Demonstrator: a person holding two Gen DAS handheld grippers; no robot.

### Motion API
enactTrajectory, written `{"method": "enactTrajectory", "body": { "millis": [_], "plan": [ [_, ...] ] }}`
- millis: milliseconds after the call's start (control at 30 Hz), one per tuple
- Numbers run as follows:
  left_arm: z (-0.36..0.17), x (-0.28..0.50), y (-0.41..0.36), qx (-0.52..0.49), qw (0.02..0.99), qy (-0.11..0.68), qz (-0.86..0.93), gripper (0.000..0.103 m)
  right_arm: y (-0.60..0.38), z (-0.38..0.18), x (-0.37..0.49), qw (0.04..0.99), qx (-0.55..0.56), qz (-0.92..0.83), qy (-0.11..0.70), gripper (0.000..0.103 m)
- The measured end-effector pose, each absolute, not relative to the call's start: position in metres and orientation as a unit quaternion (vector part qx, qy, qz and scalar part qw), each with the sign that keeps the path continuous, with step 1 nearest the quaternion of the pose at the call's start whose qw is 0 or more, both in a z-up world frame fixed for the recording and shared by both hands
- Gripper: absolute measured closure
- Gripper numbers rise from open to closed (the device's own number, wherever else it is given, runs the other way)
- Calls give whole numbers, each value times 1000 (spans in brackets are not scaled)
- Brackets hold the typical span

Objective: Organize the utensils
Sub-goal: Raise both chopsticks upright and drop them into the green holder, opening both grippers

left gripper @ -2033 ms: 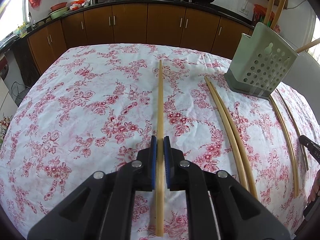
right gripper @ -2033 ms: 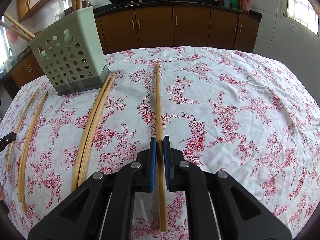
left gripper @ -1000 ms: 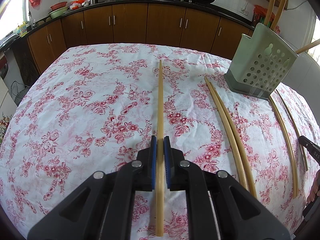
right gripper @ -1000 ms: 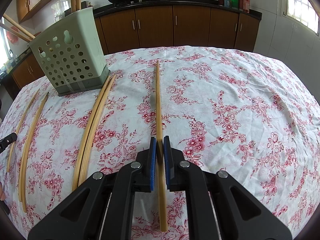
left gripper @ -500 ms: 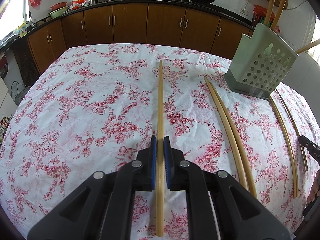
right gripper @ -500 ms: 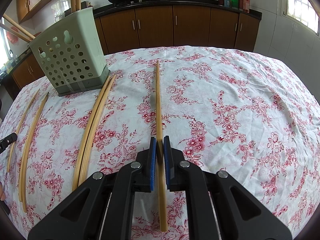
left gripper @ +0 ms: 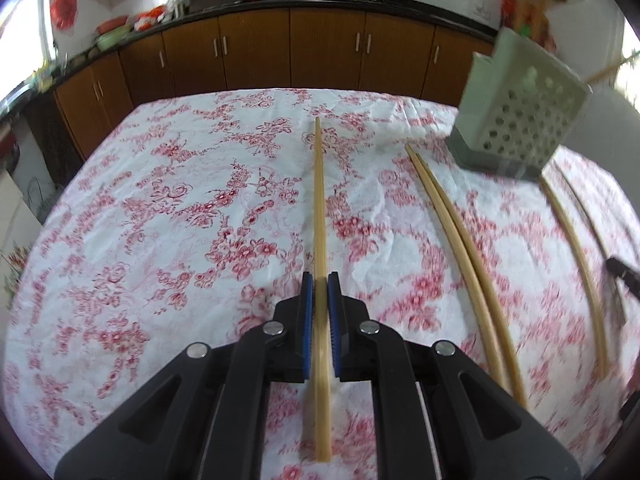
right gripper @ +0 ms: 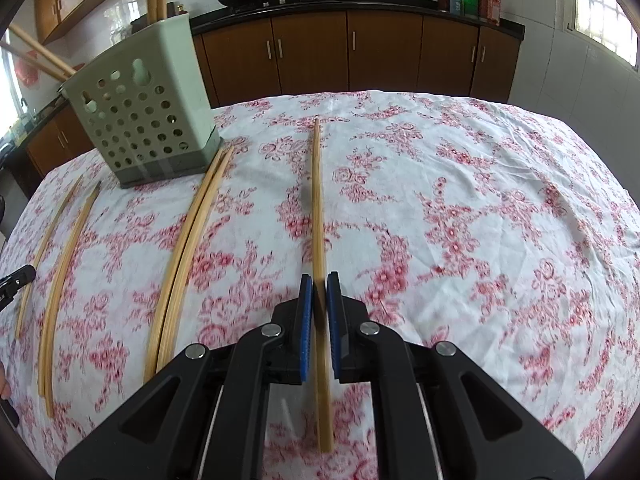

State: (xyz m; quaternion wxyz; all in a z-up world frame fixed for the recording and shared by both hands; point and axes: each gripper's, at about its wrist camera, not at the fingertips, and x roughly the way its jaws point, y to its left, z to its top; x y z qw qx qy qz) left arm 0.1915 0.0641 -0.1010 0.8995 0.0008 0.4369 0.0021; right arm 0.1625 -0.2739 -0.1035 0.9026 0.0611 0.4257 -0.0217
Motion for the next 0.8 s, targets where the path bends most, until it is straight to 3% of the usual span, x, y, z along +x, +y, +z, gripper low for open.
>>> {"method": "enactTrajectory", "body": {
  "millis": [267, 800],
  "plan": [
    [-92, 183, 61, 11, 902, 431, -1, 95, -279, -93, 154, 906, 71, -20, 416, 95],
    [53, 164, 55, -20, 961, 273, -48, 95, -279, 23, 142, 965, 61, -8, 257, 95]
  ]
}}
